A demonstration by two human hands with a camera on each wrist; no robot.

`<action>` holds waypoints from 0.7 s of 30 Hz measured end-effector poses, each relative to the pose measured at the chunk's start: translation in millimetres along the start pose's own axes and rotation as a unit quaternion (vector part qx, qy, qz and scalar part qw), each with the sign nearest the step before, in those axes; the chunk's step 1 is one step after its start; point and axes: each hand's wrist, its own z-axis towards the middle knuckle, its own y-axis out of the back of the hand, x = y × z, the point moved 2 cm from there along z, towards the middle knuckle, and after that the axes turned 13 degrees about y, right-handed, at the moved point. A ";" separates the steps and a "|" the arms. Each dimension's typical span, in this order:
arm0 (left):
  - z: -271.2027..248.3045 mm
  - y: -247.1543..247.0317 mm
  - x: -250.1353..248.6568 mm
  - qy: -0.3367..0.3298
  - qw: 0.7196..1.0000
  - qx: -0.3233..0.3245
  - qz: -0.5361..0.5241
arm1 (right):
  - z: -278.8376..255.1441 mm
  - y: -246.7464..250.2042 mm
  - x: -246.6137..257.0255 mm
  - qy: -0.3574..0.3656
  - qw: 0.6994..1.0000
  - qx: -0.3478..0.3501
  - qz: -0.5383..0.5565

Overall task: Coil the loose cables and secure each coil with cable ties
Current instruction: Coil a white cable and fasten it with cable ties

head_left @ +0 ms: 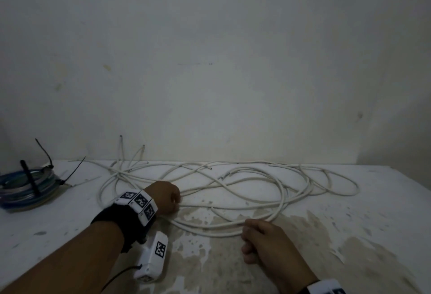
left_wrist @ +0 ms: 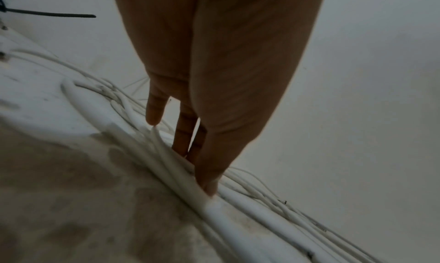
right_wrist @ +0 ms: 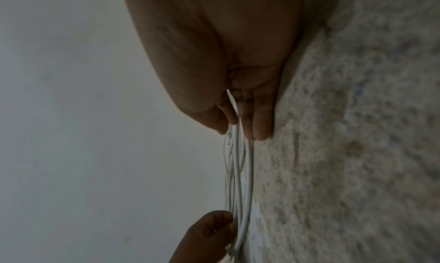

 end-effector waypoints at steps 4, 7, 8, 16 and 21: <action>3.1 -2.9 2.7 -0.010 1.000 -0.004 0.014 | 0.3 1.3 -0.9 -0.002 1.000 0.009 0.009; -1.6 12.6 3.7 -0.016 0.995 -0.081 -0.058 | 0.9 3.0 -2.6 -0.004 1.000 0.014 0.010; -4.1 21.8 2.4 -0.030 0.988 -0.105 -0.111 | 1.1 3.4 -2.7 -0.004 1.000 0.018 0.012; -23.8 111.0 -26.5 -0.113 0.901 -0.248 -0.337 | 1.9 4.9 -5.8 -0.005 0.999 0.034 0.006; -40.4 161.4 -38.1 -0.128 0.870 -0.234 -0.414 | -0.7 4.0 -2.9 -0.008 0.999 0.039 0.004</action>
